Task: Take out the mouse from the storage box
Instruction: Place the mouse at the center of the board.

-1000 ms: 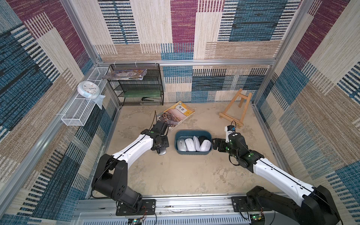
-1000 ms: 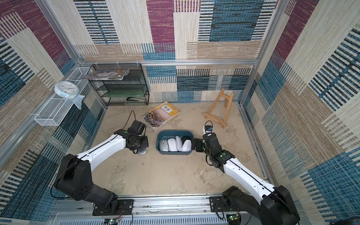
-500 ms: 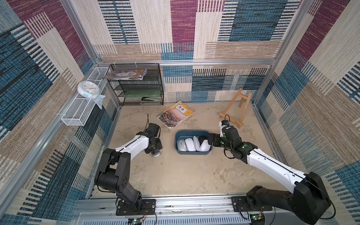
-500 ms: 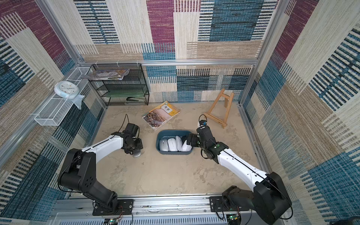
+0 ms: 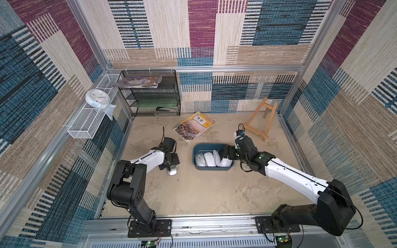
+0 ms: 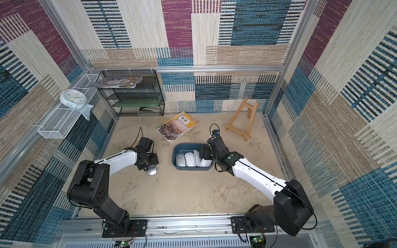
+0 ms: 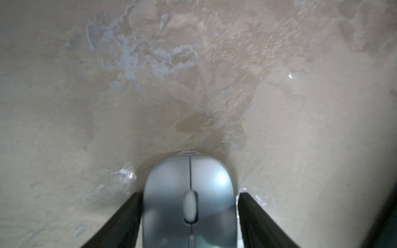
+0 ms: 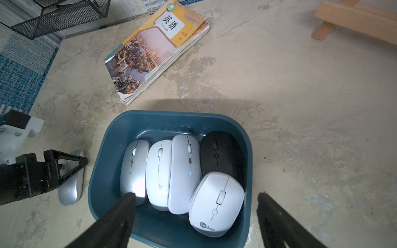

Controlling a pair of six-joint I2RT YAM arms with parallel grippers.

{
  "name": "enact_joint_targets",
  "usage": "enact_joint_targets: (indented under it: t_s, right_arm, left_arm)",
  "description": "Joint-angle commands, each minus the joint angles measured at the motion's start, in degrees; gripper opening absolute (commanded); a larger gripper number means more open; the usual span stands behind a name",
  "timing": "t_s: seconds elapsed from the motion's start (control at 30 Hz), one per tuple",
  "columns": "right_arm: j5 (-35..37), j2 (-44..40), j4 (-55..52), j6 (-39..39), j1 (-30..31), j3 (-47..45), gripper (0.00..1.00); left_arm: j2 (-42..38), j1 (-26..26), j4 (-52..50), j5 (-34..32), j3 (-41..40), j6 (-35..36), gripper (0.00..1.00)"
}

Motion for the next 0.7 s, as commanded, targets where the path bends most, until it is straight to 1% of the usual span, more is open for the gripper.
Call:
enact_joint_targets:
  t_s: [0.0, 0.1, 0.23, 0.43, 0.53, 0.67]
  right_arm:
    - [1.77, 0.25, -0.79, 0.55, 0.16, 0.69, 0.91]
    - [1.85, 0.19, -0.79, 0.29, 0.34, 1.05, 0.91]
    - [1.87, 0.11, -1.02, 0.23, 0.51, 1.33, 0.91]
    - [2.86, -1.20, -1.55, -0.31, 0.71, 0.51, 0.91]
    - [2.82, -2.25, -1.58, -0.74, 0.78, 0.02, 0.91]
    - [3.78, -4.33, -1.21, -0.78, 0.87, -1.52, 0.91]
  left_arm:
    - [-0.27, 0.14, -2.61, 0.65, -0.82, -0.24, 0.85]
    - [-2.40, 0.15, -1.47, 0.90, -2.13, -0.85, 0.90]
    - [-5.37, 0.06, -1.80, 1.09, -2.93, -1.25, 0.92]
    - [-12.55, -0.36, -1.22, 0.48, -5.84, -3.10, 0.95]
    - [-17.62, -0.86, -1.26, -0.03, -7.37, -4.15, 0.95]
    - [-28.65, -3.08, -1.62, -1.96, -10.06, -6.85, 0.95]
